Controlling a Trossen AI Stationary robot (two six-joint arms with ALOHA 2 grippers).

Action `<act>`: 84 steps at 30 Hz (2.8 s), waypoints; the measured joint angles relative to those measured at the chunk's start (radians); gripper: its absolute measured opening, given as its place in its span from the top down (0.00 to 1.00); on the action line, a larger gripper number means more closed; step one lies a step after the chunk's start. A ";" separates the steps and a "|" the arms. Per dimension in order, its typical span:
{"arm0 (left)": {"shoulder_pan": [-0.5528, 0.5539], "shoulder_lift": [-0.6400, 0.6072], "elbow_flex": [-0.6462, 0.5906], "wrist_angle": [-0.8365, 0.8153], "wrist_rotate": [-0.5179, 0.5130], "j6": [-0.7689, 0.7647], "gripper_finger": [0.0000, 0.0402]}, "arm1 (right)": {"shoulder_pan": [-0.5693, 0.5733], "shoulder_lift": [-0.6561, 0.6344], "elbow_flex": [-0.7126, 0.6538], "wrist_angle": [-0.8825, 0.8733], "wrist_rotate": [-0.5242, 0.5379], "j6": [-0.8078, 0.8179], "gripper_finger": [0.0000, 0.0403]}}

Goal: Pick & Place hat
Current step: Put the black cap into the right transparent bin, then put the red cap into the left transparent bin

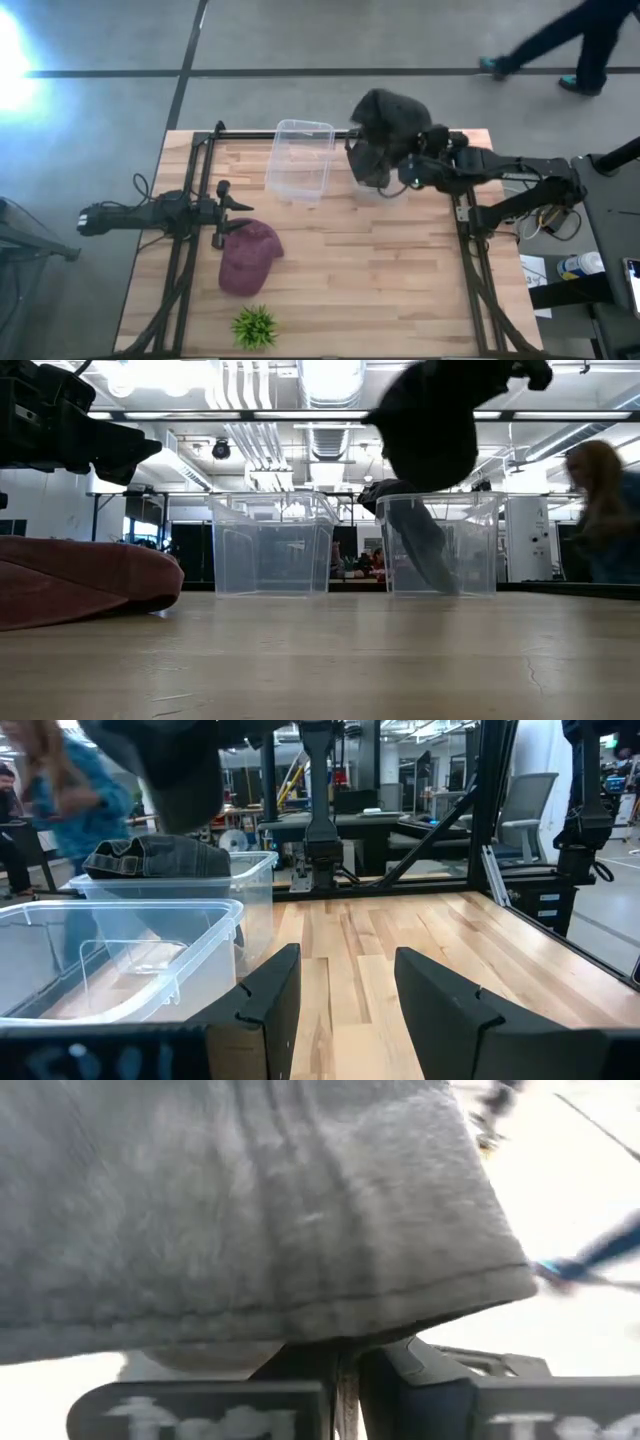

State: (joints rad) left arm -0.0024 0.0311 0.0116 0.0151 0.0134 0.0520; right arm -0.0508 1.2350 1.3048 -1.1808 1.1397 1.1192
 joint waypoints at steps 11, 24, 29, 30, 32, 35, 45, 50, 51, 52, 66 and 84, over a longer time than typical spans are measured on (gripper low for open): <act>0.000 0.000 -0.001 0.018 -0.007 -0.002 0.61 | -0.247 0.035 0.000 -0.107 -0.143 0.087 0.97; 0.000 0.000 -0.001 0.265 -0.008 -0.524 0.61 | -0.329 0.289 0.000 -0.026 -0.483 0.085 0.93; 0.000 0.000 -0.001 0.437 -0.017 -0.805 0.61 | -0.320 0.356 0.002 0.022 -0.612 -0.014 0.85; 0.000 0.000 -0.001 0.461 -0.019 -0.813 0.61 | -0.320 0.364 0.003 0.019 -0.619 -0.035 0.83; 0.000 0.000 -0.001 0.503 -0.020 -0.811 0.61 | -0.320 0.378 0.004 0.009 -0.624 -0.064 0.81; 0.000 0.000 -0.001 0.560 -0.034 -0.809 0.61 | -0.318 0.377 0.004 0.004 -0.625 -0.088 0.77; 0.000 0.017 0.009 0.532 -0.267 -0.949 0.61 | -0.318 0.312 0.002 0.023 -0.712 -0.195 0.59; 0.000 0.090 0.129 -0.028 -0.258 -1.081 0.61 | -0.294 0.312 0.015 0.059 -0.691 -0.219 0.49; 0.000 0.110 0.163 -0.121 -0.243 -1.086 0.61 | -0.283 0.306 0.027 0.066 -0.669 -0.234 0.47; 0.000 0.132 0.197 -0.207 -0.223 -1.081 0.61 | -0.270 0.300 0.042 0.068 -0.646 -0.256 0.46; -0.004 0.578 0.603 -0.932 -0.089 -0.696 0.62 | -0.142 0.277 0.250 0.062 -0.462 -0.546 0.39; -0.592 0.948 0.697 -0.996 -0.080 -0.702 0.62 | -0.094 0.277 0.270 0.063 -0.456 -0.626 0.37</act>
State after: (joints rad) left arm -0.5945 0.9793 0.7089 -0.9805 -0.0670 -0.6499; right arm -0.1448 1.5116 1.5745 -1.1179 0.6834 0.4931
